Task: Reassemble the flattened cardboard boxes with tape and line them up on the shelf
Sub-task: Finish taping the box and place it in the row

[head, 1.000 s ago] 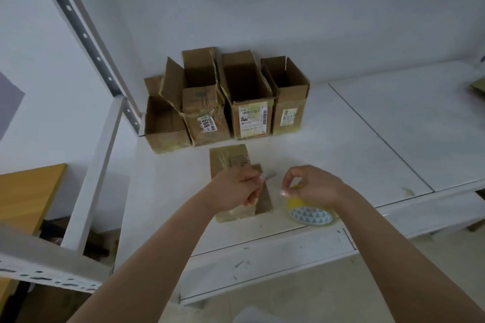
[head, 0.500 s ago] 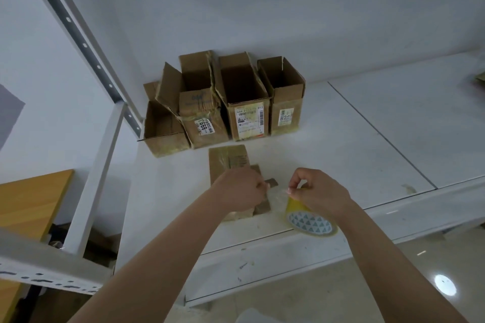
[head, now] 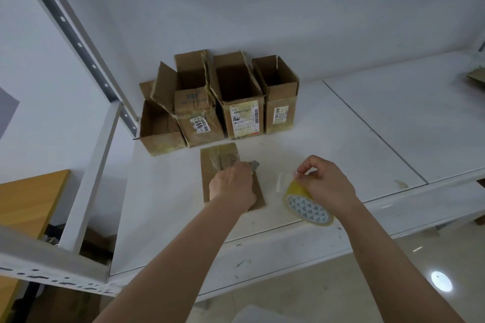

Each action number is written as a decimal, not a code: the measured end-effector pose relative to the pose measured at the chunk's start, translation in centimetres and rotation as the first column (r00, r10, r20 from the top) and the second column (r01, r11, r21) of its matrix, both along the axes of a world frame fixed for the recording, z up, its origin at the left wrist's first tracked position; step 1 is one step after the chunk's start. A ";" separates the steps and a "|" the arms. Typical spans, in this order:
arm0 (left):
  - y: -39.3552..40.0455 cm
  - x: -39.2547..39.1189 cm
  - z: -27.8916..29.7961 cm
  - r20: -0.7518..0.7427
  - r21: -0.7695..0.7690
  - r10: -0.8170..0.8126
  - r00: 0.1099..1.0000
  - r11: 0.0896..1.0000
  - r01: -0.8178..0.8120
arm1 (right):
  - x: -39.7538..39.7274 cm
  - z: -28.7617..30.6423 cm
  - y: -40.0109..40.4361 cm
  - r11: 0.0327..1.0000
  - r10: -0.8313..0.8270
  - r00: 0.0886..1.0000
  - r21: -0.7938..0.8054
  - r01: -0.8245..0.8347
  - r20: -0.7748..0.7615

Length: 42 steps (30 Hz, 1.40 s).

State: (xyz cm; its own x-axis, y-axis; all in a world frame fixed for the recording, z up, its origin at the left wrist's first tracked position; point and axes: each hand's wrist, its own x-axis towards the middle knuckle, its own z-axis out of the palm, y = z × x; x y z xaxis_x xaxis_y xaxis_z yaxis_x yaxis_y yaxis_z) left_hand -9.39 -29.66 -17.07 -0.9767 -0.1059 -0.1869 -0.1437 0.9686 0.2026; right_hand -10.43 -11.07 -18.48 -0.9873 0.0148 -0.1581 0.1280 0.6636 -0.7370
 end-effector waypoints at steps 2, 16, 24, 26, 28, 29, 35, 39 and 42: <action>-0.7 -0.1 0.2 -0.018 0.107 -0.015 1.000 0.994 0.017 | 0.3 0.5 0.0 0.997 0.000 1.000 -0.071 -0.001 -0.020; 0.4 2.4 1.5 -0.018 0.880 0.260 0.965 0.462 -0.108 | 1.0 1.9 -2.6 0.999 0.021 0.950 -0.040 -0.035 -0.312; 0.9 4.2 2.2 0.284 0.955 0.254 0.924 0.006 -0.295 | 1.5 1.5 -4.3 0.998 0.042 0.791 0.068 -0.001 -0.610; 0.9 4.5 2.6 0.333 0.943 0.240 0.912 -0.060 -0.328 | 1.5 1.6 -5.0 0.999 0.011 0.763 0.042 0.022 -0.646; 0.3 4.8 2.7 0.309 0.950 0.240 0.920 -0.028 -0.311 | 1.3 1.3 -5.5 0.999 -0.014 0.757 0.019 0.035 -0.653; -0.5 4.9 2.9 0.258 0.960 0.253 0.932 0.039 -0.277 | 1.1 1.1 -5.5 0.999 -0.016 0.758 0.025 0.043 -0.652; -10.3 5.4 1.2 -0.116 0.849 0.611 0.783 0.470 -0.242 | -0.3 -1.3 -2.5 0.963 0.012 0.709 0.199 0.182 -0.705; -14.6 6.6 -3.9 -0.078 0.519 0.534 0.842 0.743 -0.422 | 0.7 -4.7 -2.4 0.944 0.165 0.768 0.324 0.059 -0.619; -14.9 7.7 -7.1 -0.035 0.301 0.455 0.890 0.854 -0.424 | 2.0 -6.9 -2.7 0.928 0.194 0.826 0.373 0.021 -0.529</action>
